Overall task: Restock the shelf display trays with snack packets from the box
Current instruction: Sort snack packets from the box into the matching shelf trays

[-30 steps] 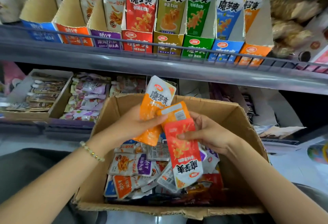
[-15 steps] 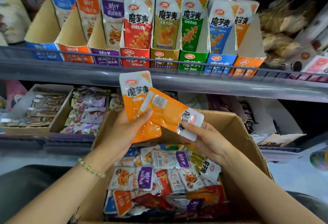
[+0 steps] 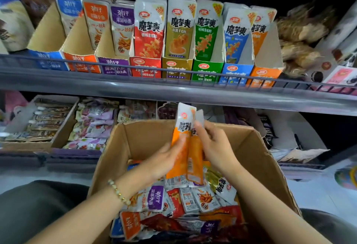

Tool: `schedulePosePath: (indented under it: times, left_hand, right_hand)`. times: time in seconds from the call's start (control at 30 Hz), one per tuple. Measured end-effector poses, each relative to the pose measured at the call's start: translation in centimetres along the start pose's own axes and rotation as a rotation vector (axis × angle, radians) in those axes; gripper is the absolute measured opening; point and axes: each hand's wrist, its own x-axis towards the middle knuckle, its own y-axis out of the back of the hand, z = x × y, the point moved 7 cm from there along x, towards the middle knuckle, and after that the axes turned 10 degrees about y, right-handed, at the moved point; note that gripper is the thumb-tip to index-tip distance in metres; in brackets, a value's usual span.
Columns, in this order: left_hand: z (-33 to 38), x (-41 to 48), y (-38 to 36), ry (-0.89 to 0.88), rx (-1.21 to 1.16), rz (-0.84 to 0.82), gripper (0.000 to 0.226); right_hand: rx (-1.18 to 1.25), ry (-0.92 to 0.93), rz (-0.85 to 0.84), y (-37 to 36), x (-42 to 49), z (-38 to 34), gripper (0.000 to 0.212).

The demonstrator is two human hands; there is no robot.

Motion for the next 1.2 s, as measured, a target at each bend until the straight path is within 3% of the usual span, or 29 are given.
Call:
schedulePosePath:
  times: [0.07, 0.1, 0.17, 0.23, 0.3, 0.4, 0.53, 0.63, 0.8, 0.9, 0.97, 1.1, 1.2]
  left_hand:
    - [-0.2, 0.3, -0.7, -0.009, -0.015, -0.064, 0.026]
    - [-0.5, 0.8, -0.5, -0.005, -0.030, -0.065, 0.031]
    - [-1.0, 1.5, 0.2, 0.030, -0.088, -0.046, 0.038]
    - [-1.1, 1.8, 0.5, 0.053, -0.141, -0.076, 0.030]
    - [-1.2, 1.6, 0.1, 0.082, -0.141, -0.126, 0.024]
    - [-1.3, 1.5, -0.1, 0.064, -0.013, -0.093, 0.026]
    - [0.1, 1.2, 1.7, -0.180, 0.146, 0.218, 0.062]
    - [1.2, 0.8, 0.4, -0.347, 0.267, 0.140, 0.079]
    - [1.7, 1.3, -1.1, -0.361, 0.482, 0.048, 0.074]
    - [2.0, 1.6, -1.1, -0.334, 0.340, 0.087, 0.077]
    - [1.9, 2.1, -1.0, -0.277, 0.277, 0.136, 0.064]
    - [2.5, 3.0, -2.2, -0.297, 0.330, 0.064, 0.041]
    - [4.0, 3.0, -2.5, -0.301, 0.353, 0.039, 0.037]
  right_hand:
    - [0.136, -0.082, -0.066, -1.1, -0.1, 0.3, 0.041]
    - [0.190, -0.109, -0.091, -1.2, -0.2, 0.4, 0.043]
    - [0.140, -0.038, -0.088, -0.5, 0.0, 0.6, 0.037]
    - [0.097, -0.051, -0.012, 0.9, 0.0, 1.5, 0.037]
    - [0.192, -0.188, -0.074, 0.5, -0.5, 2.6, 0.045]
    - [0.431, -0.348, -0.200, -1.4, -1.7, 3.2, 0.042]
    - [0.589, -0.329, -0.009, -1.3, -1.6, 3.4, 0.044]
    - [0.697, -0.345, 0.048, -1.8, -1.6, 3.4, 0.039]
    - [0.777, -0.373, 0.119, -1.6, -1.7, 3.3, 0.037]
    - [0.697, -0.307, 0.197, -0.1, -1.2, 2.8, 0.036]
    - [0.696, -0.282, 0.246, 1.0, -0.8, 2.6, 0.037]
    - [0.720, -0.256, 0.258, 3.2, -0.2, 2.2, 0.036]
    - [0.591, -0.149, 0.226, 6.9, 0.9, 0.5, 0.057]
